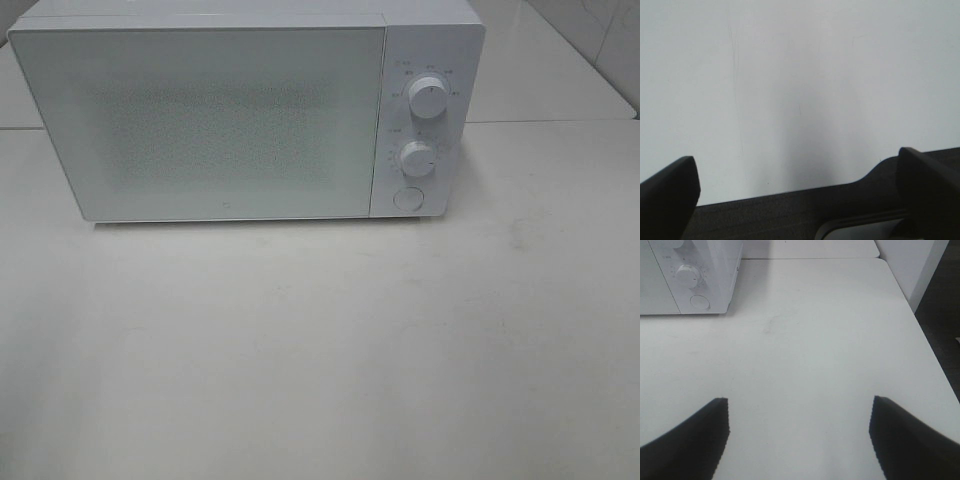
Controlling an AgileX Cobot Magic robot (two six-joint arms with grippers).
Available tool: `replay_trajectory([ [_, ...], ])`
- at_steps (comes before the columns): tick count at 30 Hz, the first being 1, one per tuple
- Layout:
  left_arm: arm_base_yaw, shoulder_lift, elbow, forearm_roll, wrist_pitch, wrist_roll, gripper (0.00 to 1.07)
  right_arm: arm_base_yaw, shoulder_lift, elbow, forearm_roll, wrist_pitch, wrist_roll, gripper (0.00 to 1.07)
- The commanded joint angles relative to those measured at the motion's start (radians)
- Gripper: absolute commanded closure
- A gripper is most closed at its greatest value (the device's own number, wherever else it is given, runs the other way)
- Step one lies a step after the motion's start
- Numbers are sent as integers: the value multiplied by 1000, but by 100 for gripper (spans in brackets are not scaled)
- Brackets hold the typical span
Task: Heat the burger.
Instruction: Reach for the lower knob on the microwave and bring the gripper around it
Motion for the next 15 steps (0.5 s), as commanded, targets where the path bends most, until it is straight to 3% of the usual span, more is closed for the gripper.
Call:
replay_trajectory([
  [1, 3, -140, 14, -3, -15, -2, 6, -7, -33, 4, -3, -11, -1, 32],
  [9, 3, -376, 14, -3, -15, -2, 7, -7, -33, 4, -3, -11, -1, 32],
  [15, 3, -455, 14, -8, -15, -2, 7, -7, -33, 4, -3, -11, -1, 32],
])
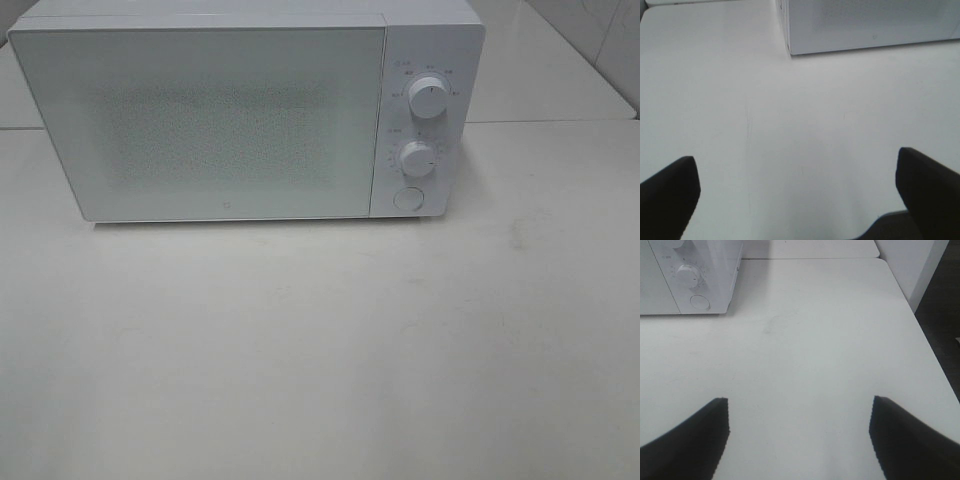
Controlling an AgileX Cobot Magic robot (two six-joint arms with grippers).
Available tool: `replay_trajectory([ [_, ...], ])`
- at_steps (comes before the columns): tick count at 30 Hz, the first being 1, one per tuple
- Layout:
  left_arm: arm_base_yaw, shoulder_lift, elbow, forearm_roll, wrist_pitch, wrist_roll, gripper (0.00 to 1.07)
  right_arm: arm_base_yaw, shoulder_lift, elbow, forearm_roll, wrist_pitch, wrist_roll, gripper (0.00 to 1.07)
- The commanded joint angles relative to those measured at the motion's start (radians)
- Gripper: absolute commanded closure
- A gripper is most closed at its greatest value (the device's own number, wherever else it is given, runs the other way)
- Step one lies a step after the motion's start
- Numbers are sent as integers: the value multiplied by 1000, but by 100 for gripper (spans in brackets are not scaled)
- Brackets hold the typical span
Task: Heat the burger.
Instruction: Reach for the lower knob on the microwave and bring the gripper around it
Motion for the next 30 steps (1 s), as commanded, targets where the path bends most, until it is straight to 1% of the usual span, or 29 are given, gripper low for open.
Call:
replay_trajectory([
  [1, 3, -94, 4, -11, -12, -2, 7, -7, -33, 4, -3, -11, -1, 32],
  [4, 3, -84, 5, -23, -13, -4, 7, -7, -33, 4, -3, -11, -1, 32],
  [25, 3, -85, 5, -22, -13, -4, 7, -5, -22, 4, 5, -12, 1, 32],
  [30, 3, -84, 5, -22, -13, -4, 7, -3, -21, -15, 9, -36, 1, 32],
])
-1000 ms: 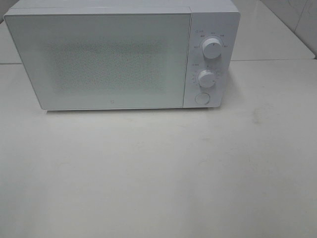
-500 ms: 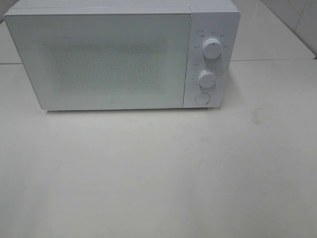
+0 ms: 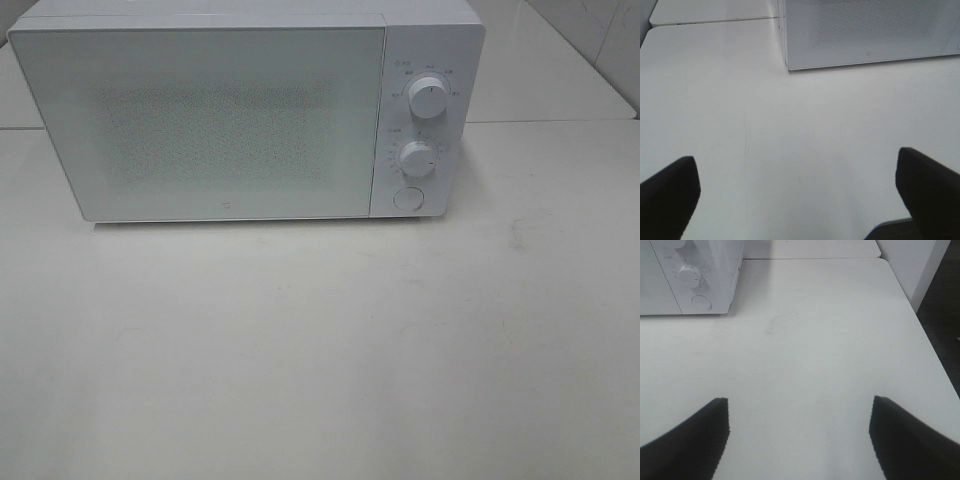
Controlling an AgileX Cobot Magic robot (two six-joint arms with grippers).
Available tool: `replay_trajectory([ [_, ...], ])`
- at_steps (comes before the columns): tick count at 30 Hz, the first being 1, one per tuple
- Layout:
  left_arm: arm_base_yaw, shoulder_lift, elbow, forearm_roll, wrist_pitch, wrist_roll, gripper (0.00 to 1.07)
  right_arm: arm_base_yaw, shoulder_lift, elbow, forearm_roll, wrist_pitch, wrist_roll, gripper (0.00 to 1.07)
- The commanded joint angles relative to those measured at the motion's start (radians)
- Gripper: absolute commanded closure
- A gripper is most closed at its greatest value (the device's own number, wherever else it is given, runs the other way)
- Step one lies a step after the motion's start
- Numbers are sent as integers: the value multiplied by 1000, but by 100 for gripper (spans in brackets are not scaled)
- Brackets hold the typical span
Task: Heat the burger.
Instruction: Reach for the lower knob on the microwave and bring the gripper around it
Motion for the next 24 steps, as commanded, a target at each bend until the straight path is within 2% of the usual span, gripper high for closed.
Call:
replay_trajectory([
  [1, 3, -18, 5, -12, -13, -4, 7, -3, -21, -22, 3, -41, 2, 32],
  [9, 3, -18, 5, -12, -13, -4, 7, -3, 47, -48, 10, -103, 3, 32],
  [24, 3, -18, 5, -12, -13, -4, 7, -3, 379, -48, 10, -403, 3, 32],
])
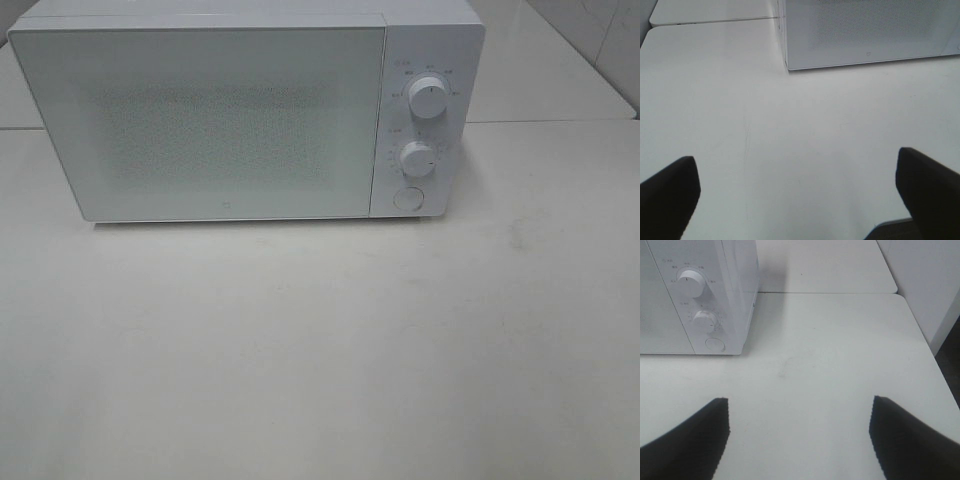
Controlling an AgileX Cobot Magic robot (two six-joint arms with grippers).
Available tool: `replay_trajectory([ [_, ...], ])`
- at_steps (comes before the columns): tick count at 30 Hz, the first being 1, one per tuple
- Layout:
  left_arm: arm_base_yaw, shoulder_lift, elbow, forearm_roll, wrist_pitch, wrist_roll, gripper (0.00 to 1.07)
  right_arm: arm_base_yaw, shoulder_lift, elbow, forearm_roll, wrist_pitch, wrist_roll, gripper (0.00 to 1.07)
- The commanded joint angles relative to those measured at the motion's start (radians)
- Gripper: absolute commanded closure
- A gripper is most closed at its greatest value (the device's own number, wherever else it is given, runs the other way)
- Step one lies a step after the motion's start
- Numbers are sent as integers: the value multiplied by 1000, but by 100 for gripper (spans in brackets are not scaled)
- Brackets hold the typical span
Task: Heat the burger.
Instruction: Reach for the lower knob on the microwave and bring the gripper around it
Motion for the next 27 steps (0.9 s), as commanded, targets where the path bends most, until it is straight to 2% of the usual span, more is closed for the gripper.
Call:
replay_trajectory([
  [1, 3, -18, 5, -12, -13, -4, 7, -3, 58, -7, -3, -88, 3, 32],
  [27, 3, -18, 5, -12, -13, -4, 7, -3, 551, -7, -3, -603, 3, 32],
])
